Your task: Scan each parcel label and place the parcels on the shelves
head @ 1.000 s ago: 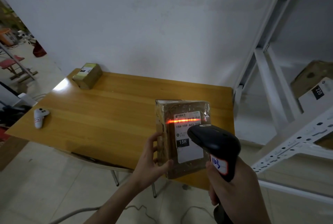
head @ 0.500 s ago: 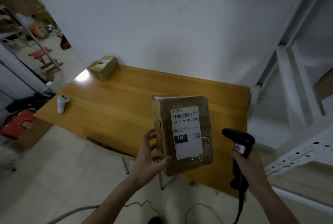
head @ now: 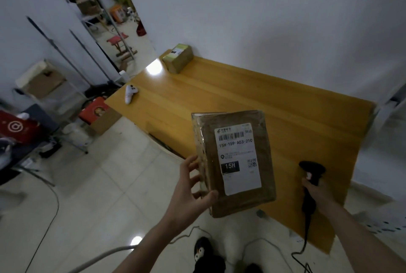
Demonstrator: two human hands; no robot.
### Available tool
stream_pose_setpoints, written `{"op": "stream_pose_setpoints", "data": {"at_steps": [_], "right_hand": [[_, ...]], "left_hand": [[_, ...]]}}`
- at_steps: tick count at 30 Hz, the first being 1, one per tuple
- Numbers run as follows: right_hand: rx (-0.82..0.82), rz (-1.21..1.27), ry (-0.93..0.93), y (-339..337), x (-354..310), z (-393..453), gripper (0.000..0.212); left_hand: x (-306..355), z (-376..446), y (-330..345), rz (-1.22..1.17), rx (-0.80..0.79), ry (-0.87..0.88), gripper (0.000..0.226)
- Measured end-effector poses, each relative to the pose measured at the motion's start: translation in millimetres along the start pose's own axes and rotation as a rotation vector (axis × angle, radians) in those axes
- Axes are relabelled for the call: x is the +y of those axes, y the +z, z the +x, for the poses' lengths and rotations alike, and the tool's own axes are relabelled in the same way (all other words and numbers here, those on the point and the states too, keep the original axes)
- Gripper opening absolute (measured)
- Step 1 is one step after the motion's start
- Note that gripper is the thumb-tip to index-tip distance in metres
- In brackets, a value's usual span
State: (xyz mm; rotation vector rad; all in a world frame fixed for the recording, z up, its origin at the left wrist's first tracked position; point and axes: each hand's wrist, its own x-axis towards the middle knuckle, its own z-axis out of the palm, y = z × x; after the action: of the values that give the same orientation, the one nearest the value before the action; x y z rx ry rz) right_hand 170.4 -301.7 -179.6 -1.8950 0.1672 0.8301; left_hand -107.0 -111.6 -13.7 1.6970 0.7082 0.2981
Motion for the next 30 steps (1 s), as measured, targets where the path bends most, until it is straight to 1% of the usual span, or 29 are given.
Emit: {"op": "stream_pose_setpoints", "data": {"at_steps": [5,8,10,11,12,13,14,16,17,19,20,21,22,24,26,28,30], "right_hand": [[0.011,0.017,-0.075,6.2,6.2,2.9,0.035],[0.05,-0.03,-0.09,4.1,15.5,-5.4,0.047],[0.176,-0.168,-0.226,0.1,20.4,-14.4,0.056],[0.273,-0.226,-0.316,-1.7,16.8,-25.2,0.053],[0.356,-0.243,-0.434,-1.7,7.5,-41.8,0.045],[0.372,-0.23,-0.552,0.4,-3.4,-61.1,0.038],[0.313,-0.106,-0.589,5.5,-16.7,-87.9,0.035],[0.035,0.271,-0.486,15.6,-34.6,-146.6,0.047],[-0.086,0.386,-0.492,19.8,-40.3,-176.6,0.055],[-0.181,0.423,-0.579,29.9,-39.1,-229.0,0.072],[-0.184,0.437,-0.611,36.2,-35.1,-250.4,0.079],[-0.16,0.462,-0.633,41.7,-26.4,-266.7,0.081],[-0.113,0.474,-0.658,47.3,-17.8,-282.0,0.076],[-0.016,0.495,-0.681,54.9,3.3,-307.8,0.06],[0.083,0.535,-0.676,61.4,23.9,-335.4,0.053],[0.186,0.58,-0.65,65.8,45.1,-362.1,0.053],[0.281,0.599,-0.638,69.1,67.0,-390.1,0.055]], "left_hand": [[1.0,-9.4,-4.1,-0.033,-0.004,-0.005,0.08],[1.9,-10.8,-9.2,-0.044,-0.031,0.001,0.084],[2.3,-10.9,-11.9,-0.042,-0.052,0.012,0.088],[2.4,-10.9,-13.0,-0.041,-0.069,0.02,0.088],[2.6,-11.4,-13.9,-0.041,-0.09,0.032,0.088],[2.3,-11.9,-15.0,-0.042,-0.112,0.047,0.087],[2.0,-12.8,-16.3,-0.046,-0.136,0.064,0.085],[3.3,-15.3,-18.8,-0.052,-0.197,0.102,0.078],[4.4,-17.3,-20.4,-0.056,-0.23,0.123,0.076],[7.5,-23.0,-25.0,-0.058,-0.301,0.158,0.074],[9.2,-26.6,-27.9,-0.053,-0.339,0.172,0.074],[9.3,-30.0,-31.1,-0.048,-0.38,0.181,0.073],[8.3,-33.4,-33.9,-0.045,-0.427,0.192,0.073],[4.6,-41.0,-37.8,-0.054,-0.528,0.213,0.077],[0.1,-50.7,-37.9,-0.09,-0.623,0.214,0.083],[-3.8,-64.3,-32.2,-0.122,-0.717,0.191,0.088],[-5.0,-82.3,-23.3,-0.123,-0.795,0.203,0.086]]}}
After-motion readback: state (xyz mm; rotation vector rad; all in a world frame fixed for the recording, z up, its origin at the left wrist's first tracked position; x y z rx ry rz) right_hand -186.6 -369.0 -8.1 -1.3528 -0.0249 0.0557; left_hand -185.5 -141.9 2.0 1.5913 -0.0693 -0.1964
